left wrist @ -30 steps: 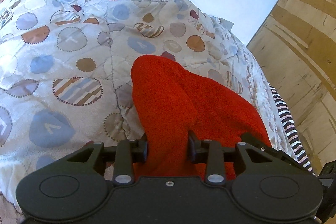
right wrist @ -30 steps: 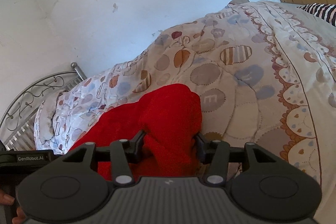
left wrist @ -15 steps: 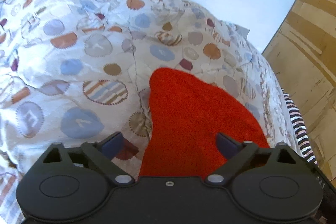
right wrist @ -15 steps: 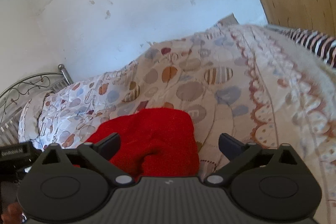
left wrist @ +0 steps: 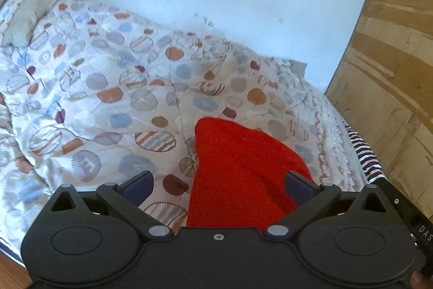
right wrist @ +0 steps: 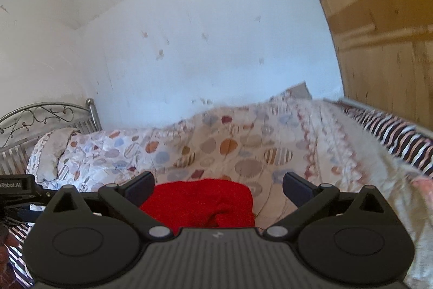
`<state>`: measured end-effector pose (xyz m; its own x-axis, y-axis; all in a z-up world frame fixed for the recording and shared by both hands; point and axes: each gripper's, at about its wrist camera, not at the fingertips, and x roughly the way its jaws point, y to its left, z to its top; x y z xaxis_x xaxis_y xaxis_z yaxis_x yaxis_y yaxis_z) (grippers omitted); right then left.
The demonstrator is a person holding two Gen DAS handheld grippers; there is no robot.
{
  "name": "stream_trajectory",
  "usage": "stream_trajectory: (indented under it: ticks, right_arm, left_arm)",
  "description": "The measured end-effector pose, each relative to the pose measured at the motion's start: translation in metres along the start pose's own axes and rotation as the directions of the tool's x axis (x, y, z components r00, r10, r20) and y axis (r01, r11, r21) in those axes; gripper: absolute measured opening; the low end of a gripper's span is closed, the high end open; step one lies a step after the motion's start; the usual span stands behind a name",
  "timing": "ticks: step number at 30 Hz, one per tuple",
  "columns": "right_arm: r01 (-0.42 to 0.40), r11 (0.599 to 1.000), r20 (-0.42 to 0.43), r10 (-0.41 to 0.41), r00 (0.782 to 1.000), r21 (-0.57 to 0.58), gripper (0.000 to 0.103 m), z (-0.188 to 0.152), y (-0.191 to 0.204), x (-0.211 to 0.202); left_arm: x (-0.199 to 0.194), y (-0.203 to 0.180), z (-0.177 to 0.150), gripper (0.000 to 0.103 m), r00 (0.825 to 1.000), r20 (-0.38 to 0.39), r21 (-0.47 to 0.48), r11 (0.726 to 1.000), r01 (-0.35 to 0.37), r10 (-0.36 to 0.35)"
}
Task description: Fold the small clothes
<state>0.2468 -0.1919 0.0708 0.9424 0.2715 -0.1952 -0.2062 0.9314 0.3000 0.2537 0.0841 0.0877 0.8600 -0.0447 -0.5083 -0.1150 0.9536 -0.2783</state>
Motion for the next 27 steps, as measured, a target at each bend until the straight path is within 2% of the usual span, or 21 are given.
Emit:
stream_trajectory:
  ticks: [5, 11, 19, 27]
  right_arm:
    - [0.011, 0.999, 0.065, -0.008, 0.998, -0.053, 0.103, -0.006, 0.016, -0.045]
    - [0.007, 0.995, 0.118, 0.004, 0.993, -0.099, 0.103, -0.023, 0.031, -0.095]
    - [0.038, 0.993, 0.147, -0.022, 0.989, -0.108, 0.103, -0.056, 0.037, -0.142]
    - [0.077, 0.985, 0.165, -0.052, 0.985, -0.153, 0.103, -0.088, 0.042, -0.166]
  left_arm:
    - [-0.044, -0.004, -0.018, 0.102, 0.999, 0.055, 0.031, 1.000, -0.003, 0.001]
    - [-0.088, -0.004, -0.051, 0.102, 0.990, 0.138, 0.089, 0.995, -0.047, 0.034]
    - [-0.117, 0.006, -0.096, 0.102, 0.984, 0.172, 0.113, 0.991, -0.075, 0.055]
    - [-0.134, 0.019, -0.140, 0.102, 0.973, 0.229, 0.144, 0.987, -0.078, 0.043]
